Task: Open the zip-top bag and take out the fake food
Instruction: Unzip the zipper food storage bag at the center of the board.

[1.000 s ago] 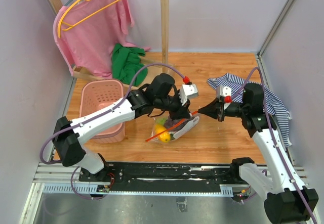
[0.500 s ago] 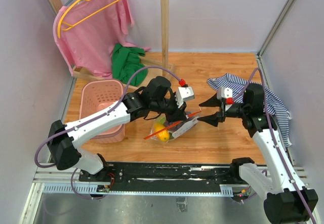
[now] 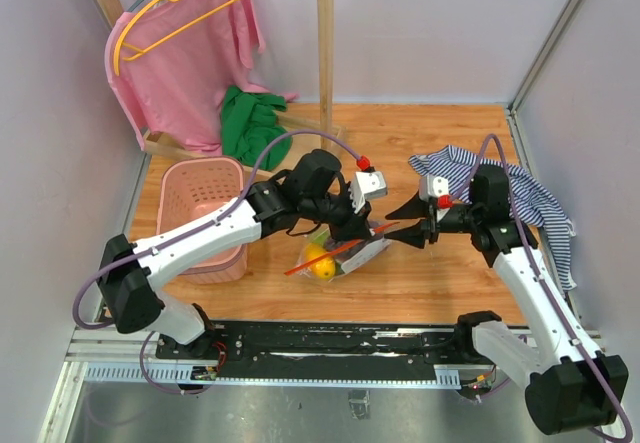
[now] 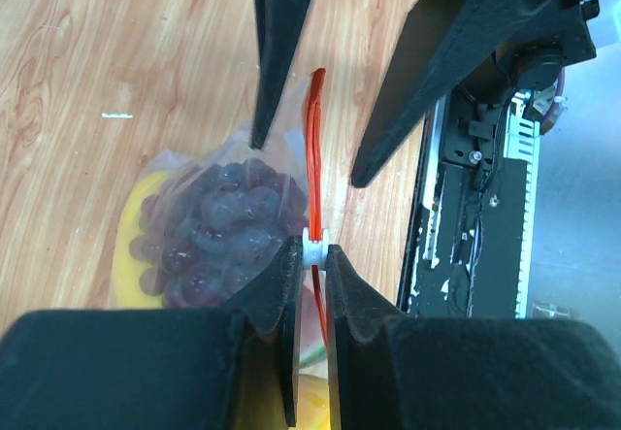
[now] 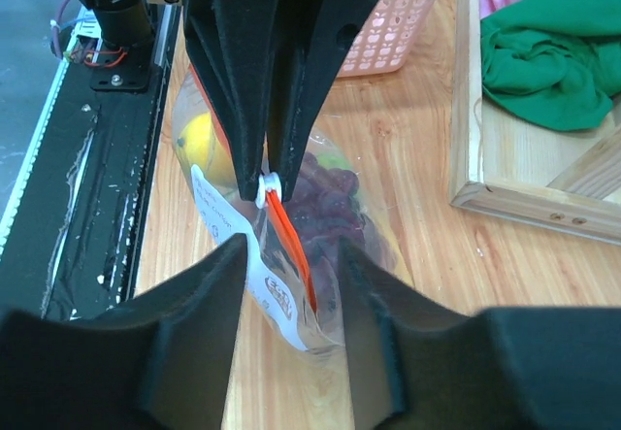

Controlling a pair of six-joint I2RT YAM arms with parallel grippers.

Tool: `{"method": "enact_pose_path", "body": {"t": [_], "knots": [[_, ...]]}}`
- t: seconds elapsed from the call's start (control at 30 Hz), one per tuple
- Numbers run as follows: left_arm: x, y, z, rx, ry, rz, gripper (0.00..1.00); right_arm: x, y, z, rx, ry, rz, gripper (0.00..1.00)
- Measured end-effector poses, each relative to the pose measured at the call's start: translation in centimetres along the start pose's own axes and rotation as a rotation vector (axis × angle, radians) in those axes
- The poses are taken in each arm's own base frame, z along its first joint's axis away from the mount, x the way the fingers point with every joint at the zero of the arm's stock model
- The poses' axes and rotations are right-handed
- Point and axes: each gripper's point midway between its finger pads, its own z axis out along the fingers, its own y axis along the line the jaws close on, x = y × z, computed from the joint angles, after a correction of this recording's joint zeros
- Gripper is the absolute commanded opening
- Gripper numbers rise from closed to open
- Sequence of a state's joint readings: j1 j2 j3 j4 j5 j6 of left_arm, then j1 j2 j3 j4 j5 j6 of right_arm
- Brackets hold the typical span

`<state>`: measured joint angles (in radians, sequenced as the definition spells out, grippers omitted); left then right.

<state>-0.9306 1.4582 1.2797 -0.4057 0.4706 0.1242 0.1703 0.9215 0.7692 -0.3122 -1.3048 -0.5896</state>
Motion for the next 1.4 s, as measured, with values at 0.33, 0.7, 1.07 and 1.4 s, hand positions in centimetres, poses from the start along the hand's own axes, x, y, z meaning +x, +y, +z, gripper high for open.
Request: {"method": "enact_pose_path", "body": {"t": [0.33,0.7,1.07,1.4], "knots": [[0.0,0.2,0.3,-0.002,0.004,0.001,0.0,0.7,0.0,0.2,-0.007,0.02,0.0,0.01],[-0.1,2.0,0.1,-0.104,0.006,0.009,0.0,0.2,-1.3,-1.6,0.149,0.093,-0.023,0.01],[-1.2,3.6,-0.6,-0.197,-0.003,0.043,0.0,0.0,-2.5,-2.8,0.231,0.109,0.007,0.01],[-0.8,4.6,-0.9,-0.253,0.017,0.064,0.0,0.3,-3.3,-3.7,0.289,0.123,0.027,0.01]]}}
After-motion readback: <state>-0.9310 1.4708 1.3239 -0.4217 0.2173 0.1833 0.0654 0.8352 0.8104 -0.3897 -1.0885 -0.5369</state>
